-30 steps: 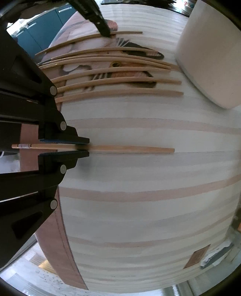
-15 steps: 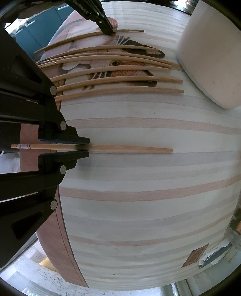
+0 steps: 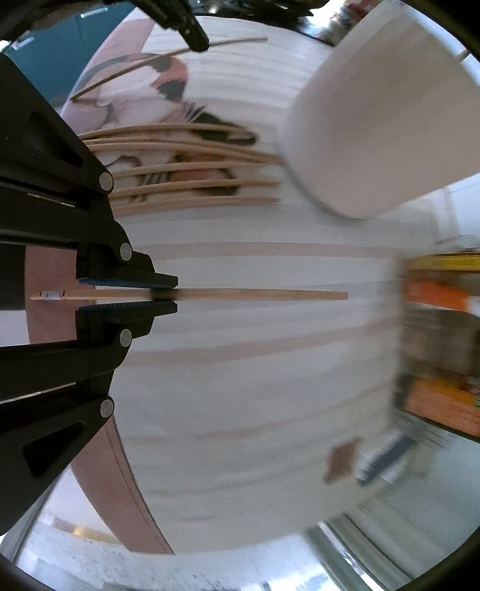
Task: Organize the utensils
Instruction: 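Lift both held chopsticks and carry them above the pink holder, then drop the chopsticks into the pink holder by opening both tools, then grasp another chopstick with the left tool while the right tool grasps one too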
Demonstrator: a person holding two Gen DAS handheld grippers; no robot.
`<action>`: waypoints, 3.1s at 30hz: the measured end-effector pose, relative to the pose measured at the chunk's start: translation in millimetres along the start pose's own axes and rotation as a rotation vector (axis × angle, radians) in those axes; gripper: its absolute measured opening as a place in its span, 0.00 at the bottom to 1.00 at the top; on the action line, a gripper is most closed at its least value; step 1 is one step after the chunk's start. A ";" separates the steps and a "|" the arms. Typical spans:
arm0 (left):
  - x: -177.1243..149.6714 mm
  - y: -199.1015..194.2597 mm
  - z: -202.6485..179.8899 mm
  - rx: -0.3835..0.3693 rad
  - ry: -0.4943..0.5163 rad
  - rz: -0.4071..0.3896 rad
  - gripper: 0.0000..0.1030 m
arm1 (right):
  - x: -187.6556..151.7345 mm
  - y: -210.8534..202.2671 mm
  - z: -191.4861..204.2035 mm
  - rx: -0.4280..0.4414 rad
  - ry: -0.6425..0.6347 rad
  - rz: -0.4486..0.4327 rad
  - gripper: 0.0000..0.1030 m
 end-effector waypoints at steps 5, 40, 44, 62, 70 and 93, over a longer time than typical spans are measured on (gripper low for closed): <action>14.4 -18.9 6.5 0.019 -0.024 -0.077 0.04 | 4.1 -30.6 -2.2 -0.072 -0.024 -0.128 0.07; 193.8 -221.3 6.6 -0.330 -0.199 -0.409 0.04 | 235.1 -186.7 -16.0 0.386 0.238 -0.601 0.06; 200.6 -190.4 -4.4 -0.310 -0.198 -0.341 0.04 | 249.3 -170.0 -8.5 0.377 0.241 -0.599 0.06; 188.5 -181.3 -4.6 -0.246 -0.162 -0.282 0.56 | 229.4 -141.7 7.1 0.394 0.108 -0.505 0.34; 162.1 -190.6 27.6 -0.166 -0.174 -0.373 0.95 | 188.5 -176.0 -24.1 0.355 0.181 -0.535 0.53; 10.5 21.0 17.6 0.027 -0.027 0.089 1.00 | 40.4 -20.0 -11.6 0.211 0.171 -0.096 0.78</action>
Point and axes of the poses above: each gripper's, at about its wrist camera, not at the fingertips, and y roughly the way its jaws point, z to its left, x to its top, the point moved 1 cm from there along y, roughly the way its jaws point, and after that the axes turned 6 degrees about -y, right-handed, at the moved point
